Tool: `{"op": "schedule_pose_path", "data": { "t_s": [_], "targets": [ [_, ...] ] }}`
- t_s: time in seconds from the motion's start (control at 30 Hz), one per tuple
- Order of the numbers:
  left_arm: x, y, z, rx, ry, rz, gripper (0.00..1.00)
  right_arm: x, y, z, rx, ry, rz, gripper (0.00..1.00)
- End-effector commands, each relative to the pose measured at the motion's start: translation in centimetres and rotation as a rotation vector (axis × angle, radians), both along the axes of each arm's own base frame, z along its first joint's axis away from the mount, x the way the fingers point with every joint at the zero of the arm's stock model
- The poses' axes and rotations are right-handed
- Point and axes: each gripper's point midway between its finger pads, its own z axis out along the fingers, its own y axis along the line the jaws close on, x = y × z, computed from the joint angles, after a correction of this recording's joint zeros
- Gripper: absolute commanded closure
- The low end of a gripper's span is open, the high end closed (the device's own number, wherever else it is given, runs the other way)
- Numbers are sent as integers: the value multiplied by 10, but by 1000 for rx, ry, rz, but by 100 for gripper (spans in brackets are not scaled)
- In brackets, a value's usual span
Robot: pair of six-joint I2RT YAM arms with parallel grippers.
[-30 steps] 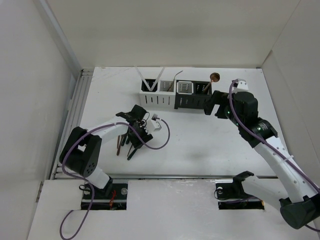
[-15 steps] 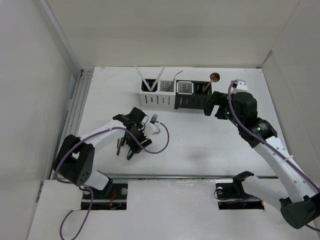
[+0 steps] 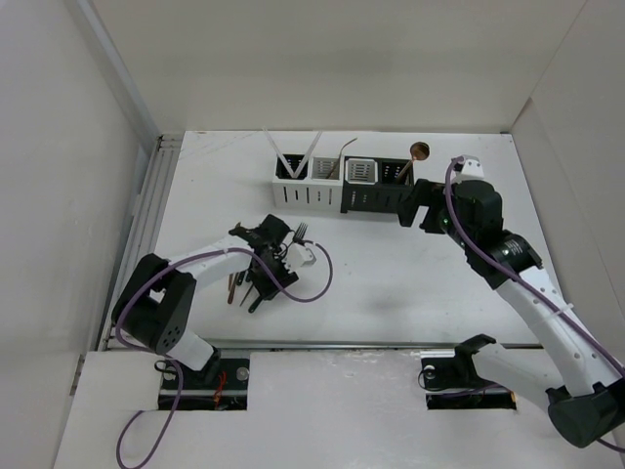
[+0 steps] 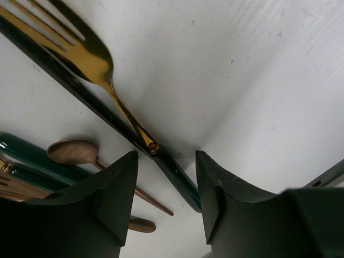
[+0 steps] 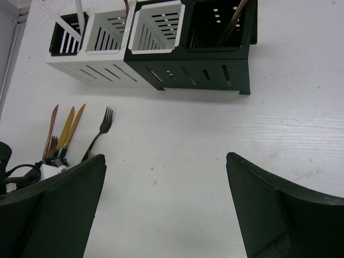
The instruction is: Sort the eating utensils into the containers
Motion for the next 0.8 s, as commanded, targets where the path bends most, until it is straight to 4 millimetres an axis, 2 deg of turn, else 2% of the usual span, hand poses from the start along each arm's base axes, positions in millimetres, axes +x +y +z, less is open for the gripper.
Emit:
{"op": "schedule_pose_path", "data": {
  "t_s": [0.0,0.03,0.2,0.3,0.37,0.43,0.53,0.77],
  "targets": [
    [-16,-11,-6,-31,83,-11,57,-6,-5,16,0,-48,-9,3],
    [-17,-12,-6,-30,81,-30,59,-7,-8,15,-3,-51,-18,3],
    [-17,-16,-2,-47,63,-67,87,-10,-10,17,7,-59,-30,3],
    [-14,-22,-1,-53,54,-78,92,-11,-11,15,3,-51,-30,3],
    [-11,-22,-1,-45,51,-64,100,-11,-11,15,3,-51,-30,3],
    [-14,-21,1,-38,66,-52,100,-14,-12,15,3,-51,-30,3],
    [-6,-26,17,-63,28,-54,100,-16,-15,16,-1,-53,-40,3],
    [11,-32,86,-160,-154,-116,100,-13,-14,20,8,-71,-40,3]
  ]
}}
